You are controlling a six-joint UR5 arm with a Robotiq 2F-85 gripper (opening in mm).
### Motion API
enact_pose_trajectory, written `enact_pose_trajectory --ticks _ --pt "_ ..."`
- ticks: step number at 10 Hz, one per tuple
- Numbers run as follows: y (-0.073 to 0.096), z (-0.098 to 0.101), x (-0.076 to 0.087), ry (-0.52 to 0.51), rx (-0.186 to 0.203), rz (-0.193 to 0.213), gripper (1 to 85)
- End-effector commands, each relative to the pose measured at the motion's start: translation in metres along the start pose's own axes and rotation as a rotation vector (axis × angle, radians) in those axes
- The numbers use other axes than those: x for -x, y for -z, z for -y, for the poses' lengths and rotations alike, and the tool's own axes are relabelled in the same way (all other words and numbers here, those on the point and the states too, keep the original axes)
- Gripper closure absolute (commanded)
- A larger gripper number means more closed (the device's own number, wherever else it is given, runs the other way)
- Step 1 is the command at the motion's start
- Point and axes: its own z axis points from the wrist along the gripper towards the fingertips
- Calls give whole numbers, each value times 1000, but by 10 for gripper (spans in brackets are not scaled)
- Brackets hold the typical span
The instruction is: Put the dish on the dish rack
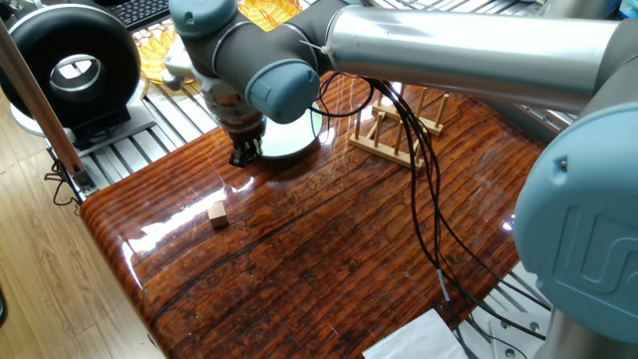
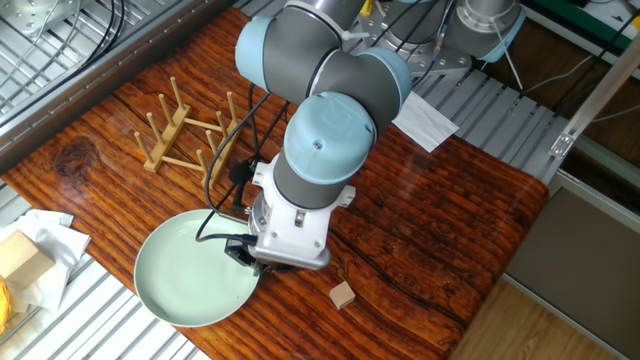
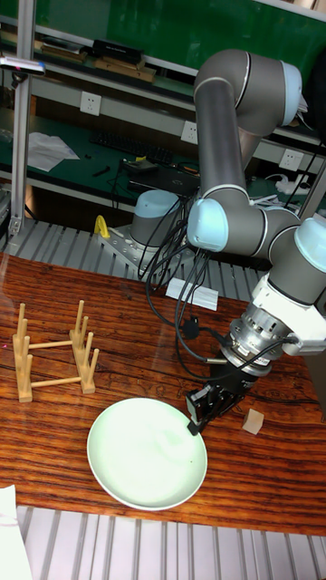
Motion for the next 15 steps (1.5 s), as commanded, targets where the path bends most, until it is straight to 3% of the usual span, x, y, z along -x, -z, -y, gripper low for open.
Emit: enact_pose_trajectory --ticks 1,13,14,15 --pt "0 -1 2 -5 11 8 780" --pt "-1 1 2 -4 1 8 780" --pt "-1 1 2 7 0 9 763" --pt "-1 1 5 21 3 18 657"
